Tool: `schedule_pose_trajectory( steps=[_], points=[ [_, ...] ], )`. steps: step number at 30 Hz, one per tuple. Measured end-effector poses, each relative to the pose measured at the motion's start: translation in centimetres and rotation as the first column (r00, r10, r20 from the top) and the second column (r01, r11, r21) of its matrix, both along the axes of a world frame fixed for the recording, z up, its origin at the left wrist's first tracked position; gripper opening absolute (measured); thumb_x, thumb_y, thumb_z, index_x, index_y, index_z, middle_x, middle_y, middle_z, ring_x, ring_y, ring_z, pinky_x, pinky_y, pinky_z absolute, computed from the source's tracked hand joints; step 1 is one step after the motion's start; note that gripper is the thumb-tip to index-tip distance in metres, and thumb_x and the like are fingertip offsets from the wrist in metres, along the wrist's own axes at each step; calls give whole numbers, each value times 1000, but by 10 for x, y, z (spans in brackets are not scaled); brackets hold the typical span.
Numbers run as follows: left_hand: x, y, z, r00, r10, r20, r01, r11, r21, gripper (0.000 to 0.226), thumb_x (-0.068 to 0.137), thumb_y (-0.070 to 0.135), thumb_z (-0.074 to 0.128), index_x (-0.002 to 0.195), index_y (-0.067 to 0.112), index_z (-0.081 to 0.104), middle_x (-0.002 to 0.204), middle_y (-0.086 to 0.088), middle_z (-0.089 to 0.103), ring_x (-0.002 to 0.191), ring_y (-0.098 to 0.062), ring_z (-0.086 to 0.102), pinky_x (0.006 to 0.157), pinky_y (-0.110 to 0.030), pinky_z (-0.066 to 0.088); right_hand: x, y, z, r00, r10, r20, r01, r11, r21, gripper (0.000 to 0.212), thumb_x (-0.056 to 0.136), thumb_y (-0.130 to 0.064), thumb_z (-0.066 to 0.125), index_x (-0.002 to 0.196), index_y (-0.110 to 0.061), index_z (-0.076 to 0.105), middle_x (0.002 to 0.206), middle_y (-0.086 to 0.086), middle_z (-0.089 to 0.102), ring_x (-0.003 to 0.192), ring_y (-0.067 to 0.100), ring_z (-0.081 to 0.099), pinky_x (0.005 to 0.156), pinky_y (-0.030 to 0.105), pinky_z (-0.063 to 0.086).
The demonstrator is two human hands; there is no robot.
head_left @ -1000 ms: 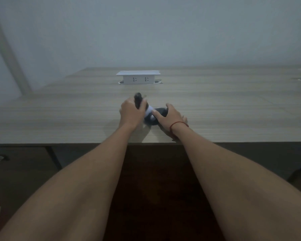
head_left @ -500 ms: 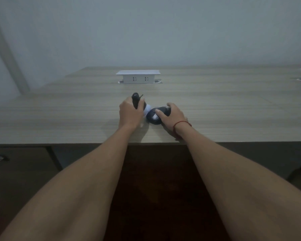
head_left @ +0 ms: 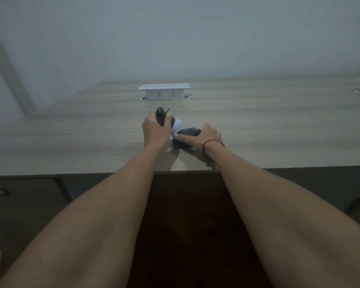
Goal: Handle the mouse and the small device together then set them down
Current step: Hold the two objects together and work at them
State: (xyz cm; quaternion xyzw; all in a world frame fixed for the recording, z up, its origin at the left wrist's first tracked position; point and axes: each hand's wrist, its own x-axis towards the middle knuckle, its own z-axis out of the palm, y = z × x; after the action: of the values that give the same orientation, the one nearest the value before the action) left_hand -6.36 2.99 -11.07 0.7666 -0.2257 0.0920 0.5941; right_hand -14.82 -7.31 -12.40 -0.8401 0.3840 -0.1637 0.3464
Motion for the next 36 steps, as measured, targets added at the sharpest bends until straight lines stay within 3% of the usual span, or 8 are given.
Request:
schedule_pose_trajectory(
  steps=[5,10,15,19,21,26,32,36],
  points=[
    [10,8,-14,1000,-18,14,15,981,194,34,93,29,60,112,1,63,101,-10,63,88,-19,55,75,-28,43,2,2,-3,997,41,-64,-50,989,-139,99,56,-79,66,130,-17,45,130,8,51,122,27,46,104,44,39],
    [5,5,-6,1000,-27,-6,27,999,31,40,92,36,59,112,1,63,102,-9,63,89,-16,57,74,-25,42,1,-5,-5,993,112,-39,-115,989,-88,81,62,-69,69,124,-20,49,124,4,56,116,27,50,105,48,35],
    [2,9,-17,999,-49,19,45,981,186,36,93,30,59,111,-1,61,98,-9,59,89,-19,56,74,-28,43,-3,-3,-3,989,143,24,-142,990,-24,90,49,-70,67,123,-20,50,123,6,56,116,29,51,102,49,40],
    [0,10,-8,999,-10,49,7,998,64,33,94,34,57,107,4,62,96,-6,60,86,-16,55,72,-24,43,-5,5,-1,999,48,12,-47,997,-67,106,58,-76,68,141,-16,38,143,10,42,132,30,39,108,47,36],
    [-2,8,-3,999,-33,43,31,999,45,33,93,35,59,105,4,63,93,-5,60,84,-16,56,69,-21,44,-4,7,-1,999,52,-11,-53,995,-90,104,59,-73,69,141,-16,37,142,10,43,131,30,40,108,45,37],
    [2,8,-17,998,-60,21,54,975,216,36,91,30,62,113,2,62,103,-11,63,92,-21,59,76,-29,46,-9,6,-2,989,134,62,-134,991,-3,96,60,-59,72,140,-18,37,138,8,49,122,31,47,101,50,44],
    [-4,7,-10,993,-74,-88,74,997,-10,38,90,39,62,108,6,66,100,-6,67,92,-18,62,80,-29,49,-8,6,-5,983,158,91,-159,987,12,81,65,-50,74,133,-21,42,128,5,55,115,26,50,103,48,41],
    [0,10,-16,997,-50,-51,57,989,133,37,90,30,64,114,2,63,102,-9,63,92,-20,59,82,-29,49,-9,1,-6,987,139,82,-138,990,-20,78,67,-49,76,133,-22,43,131,4,55,119,25,49,108,47,34]
  ],
)
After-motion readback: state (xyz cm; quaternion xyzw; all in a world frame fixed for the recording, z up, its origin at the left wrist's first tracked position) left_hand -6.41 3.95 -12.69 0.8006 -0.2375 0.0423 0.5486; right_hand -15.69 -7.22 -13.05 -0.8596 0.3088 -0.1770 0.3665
